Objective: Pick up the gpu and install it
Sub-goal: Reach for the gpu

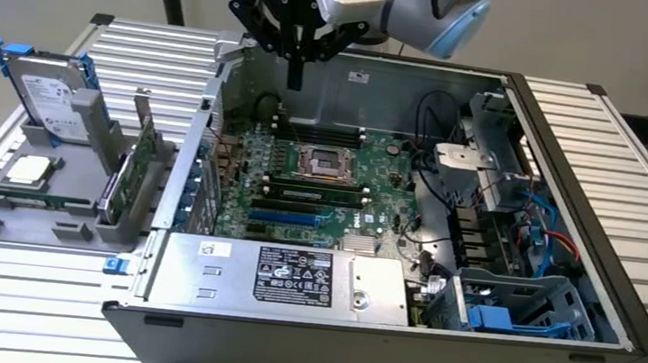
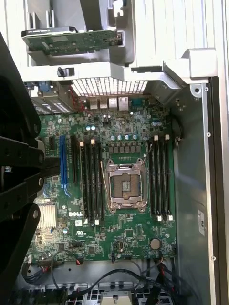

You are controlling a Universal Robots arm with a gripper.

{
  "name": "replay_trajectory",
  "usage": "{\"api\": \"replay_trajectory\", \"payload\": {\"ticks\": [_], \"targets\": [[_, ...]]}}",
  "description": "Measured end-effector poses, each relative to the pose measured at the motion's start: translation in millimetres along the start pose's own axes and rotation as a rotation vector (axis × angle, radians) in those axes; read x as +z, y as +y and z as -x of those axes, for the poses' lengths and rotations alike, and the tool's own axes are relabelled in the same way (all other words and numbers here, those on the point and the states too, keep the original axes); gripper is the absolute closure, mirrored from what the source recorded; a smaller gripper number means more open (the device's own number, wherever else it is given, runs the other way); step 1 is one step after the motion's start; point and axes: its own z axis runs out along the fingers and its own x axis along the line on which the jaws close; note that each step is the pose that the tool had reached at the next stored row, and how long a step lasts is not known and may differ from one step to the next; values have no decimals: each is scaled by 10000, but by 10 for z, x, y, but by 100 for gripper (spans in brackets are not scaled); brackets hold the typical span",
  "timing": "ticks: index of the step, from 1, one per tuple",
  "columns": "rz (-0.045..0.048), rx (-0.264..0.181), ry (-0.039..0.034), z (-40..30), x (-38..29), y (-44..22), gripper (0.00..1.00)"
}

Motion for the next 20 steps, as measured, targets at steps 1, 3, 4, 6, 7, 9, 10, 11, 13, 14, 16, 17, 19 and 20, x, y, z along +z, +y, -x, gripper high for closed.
{"api": "replay_trajectory", "payload": {"ticks": [1, 3, 4, 6, 7, 9, 10, 11, 13, 14, 16, 17, 19, 20], "targets": [[0, 0, -1, -7, 0, 0, 100], [0, -1, -1, -24, 0, -2, 100], [0, -1, -1, -34, -1, -2, 100], [1, -1, -1, -57, -1, -4, 100], [1, 0, -1, -68, -1, -5, 100], [0, 0, -1, -92, -2, -6, 100], [0, 0, -1, -104, -2, -7, 100], [0, 0, -1, -116, -2, -8, 100], [2, -1, -2, -145, -2, -10, 100], [1, 0, -1, -162, -3, -11, 100], [0, -1, -1, -196, -4, -14, 100], [1, -1, -1, -213, -4, -15, 100], [1, 0, -1, -243, -5, -17, 100], [0, 0, 0, -259, -6, -18, 100]]}}
